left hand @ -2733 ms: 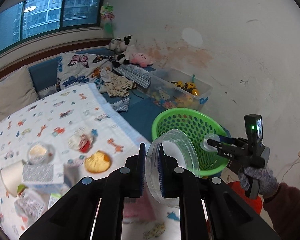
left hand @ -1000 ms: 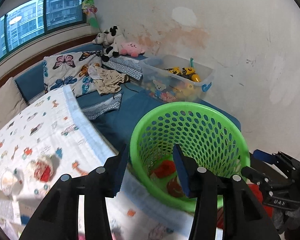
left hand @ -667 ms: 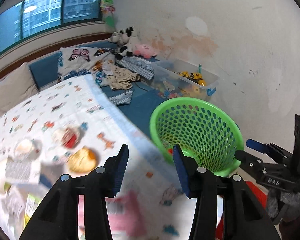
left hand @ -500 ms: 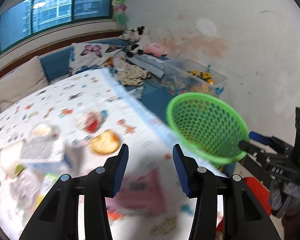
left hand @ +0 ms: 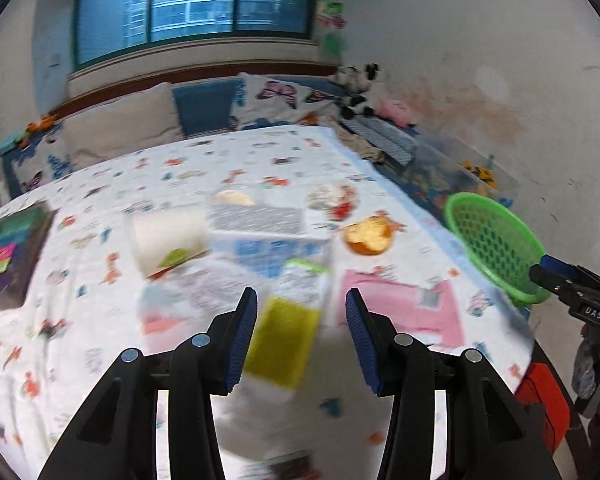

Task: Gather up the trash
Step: 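Grasp the yellow-labelled tube with left tool while right tool grasps the pink packet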

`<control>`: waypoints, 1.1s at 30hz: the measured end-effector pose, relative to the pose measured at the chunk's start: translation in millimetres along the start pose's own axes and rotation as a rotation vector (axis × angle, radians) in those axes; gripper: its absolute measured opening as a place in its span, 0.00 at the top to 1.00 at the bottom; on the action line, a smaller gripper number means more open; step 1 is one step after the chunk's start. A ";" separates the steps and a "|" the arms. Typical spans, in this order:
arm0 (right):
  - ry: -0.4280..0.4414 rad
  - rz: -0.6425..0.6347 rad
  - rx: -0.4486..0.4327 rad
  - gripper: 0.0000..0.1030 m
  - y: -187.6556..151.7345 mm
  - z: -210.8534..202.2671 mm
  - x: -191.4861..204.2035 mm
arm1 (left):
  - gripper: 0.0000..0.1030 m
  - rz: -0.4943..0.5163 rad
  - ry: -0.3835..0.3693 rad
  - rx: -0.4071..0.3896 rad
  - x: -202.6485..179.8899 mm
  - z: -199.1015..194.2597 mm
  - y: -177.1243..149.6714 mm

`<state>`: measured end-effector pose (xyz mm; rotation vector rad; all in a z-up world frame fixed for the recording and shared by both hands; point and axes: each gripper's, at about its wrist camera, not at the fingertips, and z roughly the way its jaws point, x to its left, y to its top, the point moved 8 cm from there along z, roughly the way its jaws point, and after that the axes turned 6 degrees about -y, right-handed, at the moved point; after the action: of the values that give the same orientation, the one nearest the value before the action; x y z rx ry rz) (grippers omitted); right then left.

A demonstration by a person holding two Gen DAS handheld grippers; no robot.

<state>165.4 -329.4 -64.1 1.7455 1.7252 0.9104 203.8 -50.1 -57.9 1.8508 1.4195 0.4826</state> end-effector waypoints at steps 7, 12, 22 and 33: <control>0.070 -0.077 0.036 0.27 -2.2 17.5 44.4 | 0.56 -0.059 0.018 0.013 28.2 -7.1 -18.4; 0.138 -0.158 0.069 0.27 -3.5 34.0 81.7 | 0.56 -0.062 0.005 0.018 29.4 -12.1 -26.6; 0.230 -0.340 0.147 0.27 -14.5 70.4 137.9 | 0.56 -0.060 -0.021 0.019 27.8 -16.9 -29.1; 0.220 -0.507 0.187 0.24 -21.0 105.5 164.6 | 0.56 -0.002 -0.066 0.058 16.1 -10.4 -30.0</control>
<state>226.4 -154.7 -130.7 1.2423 2.3151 0.7478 182.1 -28.2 -75.6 1.8931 1.4046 0.3796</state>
